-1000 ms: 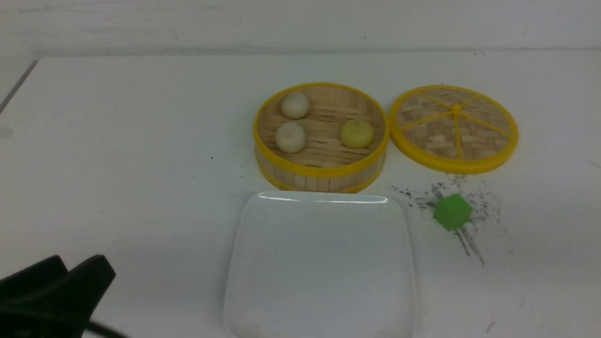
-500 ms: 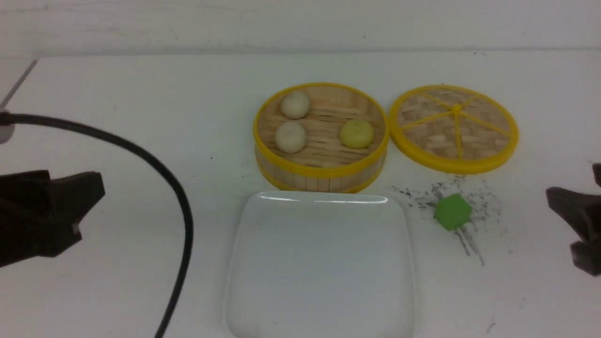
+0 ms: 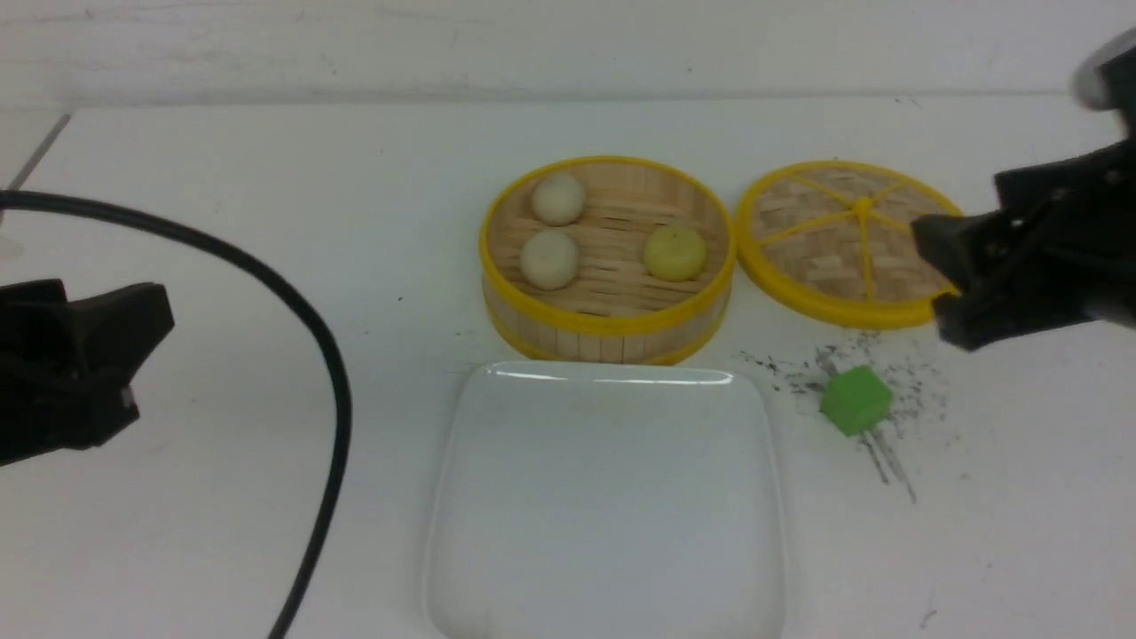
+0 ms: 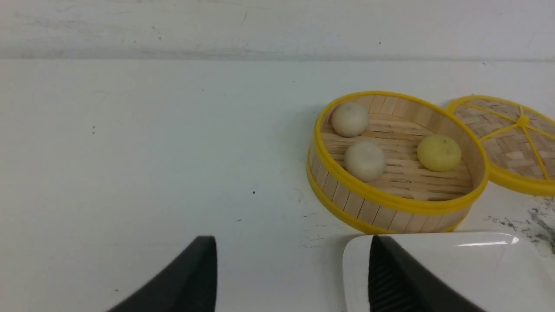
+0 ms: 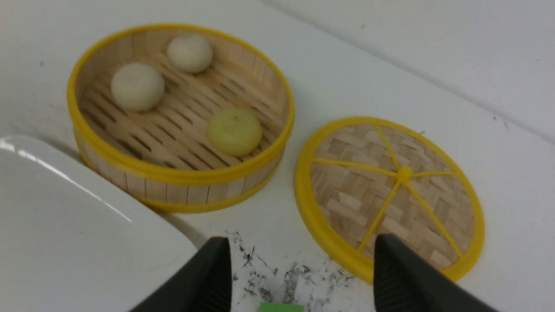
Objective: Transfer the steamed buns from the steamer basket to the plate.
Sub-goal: Use the right arm to grab the steamed stuffed bun that is closest to it
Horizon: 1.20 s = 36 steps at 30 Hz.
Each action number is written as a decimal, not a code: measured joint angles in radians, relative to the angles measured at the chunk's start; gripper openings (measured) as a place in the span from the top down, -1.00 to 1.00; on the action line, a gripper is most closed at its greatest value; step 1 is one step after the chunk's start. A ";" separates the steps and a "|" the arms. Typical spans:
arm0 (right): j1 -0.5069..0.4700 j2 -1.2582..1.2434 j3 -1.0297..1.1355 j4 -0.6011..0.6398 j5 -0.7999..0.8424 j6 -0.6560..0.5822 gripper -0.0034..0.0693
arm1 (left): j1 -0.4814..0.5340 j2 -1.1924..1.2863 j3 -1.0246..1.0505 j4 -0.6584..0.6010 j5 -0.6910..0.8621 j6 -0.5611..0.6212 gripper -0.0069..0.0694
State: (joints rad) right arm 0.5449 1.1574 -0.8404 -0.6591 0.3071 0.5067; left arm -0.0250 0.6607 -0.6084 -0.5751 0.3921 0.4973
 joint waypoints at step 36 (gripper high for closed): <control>-0.199 0.302 -0.216 -0.141 -0.437 0.288 -0.31 | 0.000 0.000 0.000 -0.007 -0.048 0.011 -0.39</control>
State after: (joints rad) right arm 0.3455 1.4590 -1.0567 -0.8004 -0.1299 0.7952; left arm -0.0250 0.6607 -0.6084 -0.5824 0.3439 0.5085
